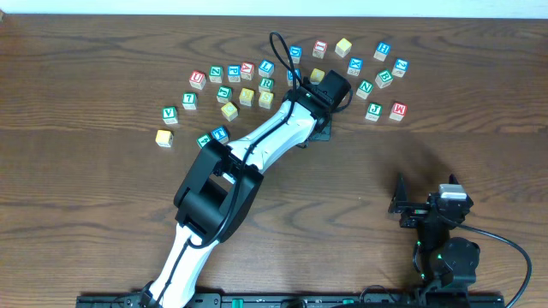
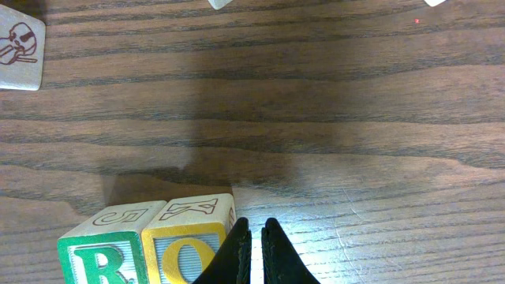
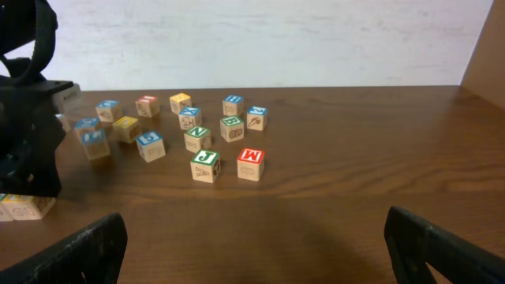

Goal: Spell out ROBOT

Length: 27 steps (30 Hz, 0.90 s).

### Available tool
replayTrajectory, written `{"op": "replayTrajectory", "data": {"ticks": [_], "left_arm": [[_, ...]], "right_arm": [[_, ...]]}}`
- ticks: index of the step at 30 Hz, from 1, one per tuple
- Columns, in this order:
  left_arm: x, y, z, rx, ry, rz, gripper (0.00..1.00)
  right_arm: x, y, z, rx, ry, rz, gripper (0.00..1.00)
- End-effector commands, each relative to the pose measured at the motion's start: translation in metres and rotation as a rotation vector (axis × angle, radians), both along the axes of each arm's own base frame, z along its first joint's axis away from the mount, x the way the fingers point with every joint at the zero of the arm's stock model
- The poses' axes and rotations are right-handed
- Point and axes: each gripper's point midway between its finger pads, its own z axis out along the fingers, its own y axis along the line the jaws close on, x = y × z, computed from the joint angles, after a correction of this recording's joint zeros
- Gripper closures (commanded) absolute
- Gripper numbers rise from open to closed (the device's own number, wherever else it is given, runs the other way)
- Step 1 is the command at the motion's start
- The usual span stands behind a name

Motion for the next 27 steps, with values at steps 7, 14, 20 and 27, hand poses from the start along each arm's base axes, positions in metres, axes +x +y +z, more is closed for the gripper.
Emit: {"op": "replayTrajectory", "data": {"ticks": [7, 14, 20, 27], "left_arm": [[-0.003, 0.0074, -0.0138, 0.038, 0.019, 0.001, 0.92], [-0.0062, 0.0101, -0.0149, 0.049, 0.033, 0.002, 0.92], [-0.0062, 0.01, -0.0149, 0.049, 0.033, 0.002, 0.93], [0.0019, 0.0035, -0.008, 0.02, -0.003, 0.002, 0.92]], "right_arm": [[-0.0003, -0.0013, -0.0005, -0.008, 0.0, -0.004, 0.01], [-0.0003, -0.0013, -0.0005, -0.008, 0.0, -0.004, 0.01], [-0.0003, -0.0014, -0.0005, -0.008, 0.0, -0.004, 0.01], [-0.0003, -0.0014, -0.0005, -0.008, 0.0, -0.004, 0.01]]}}
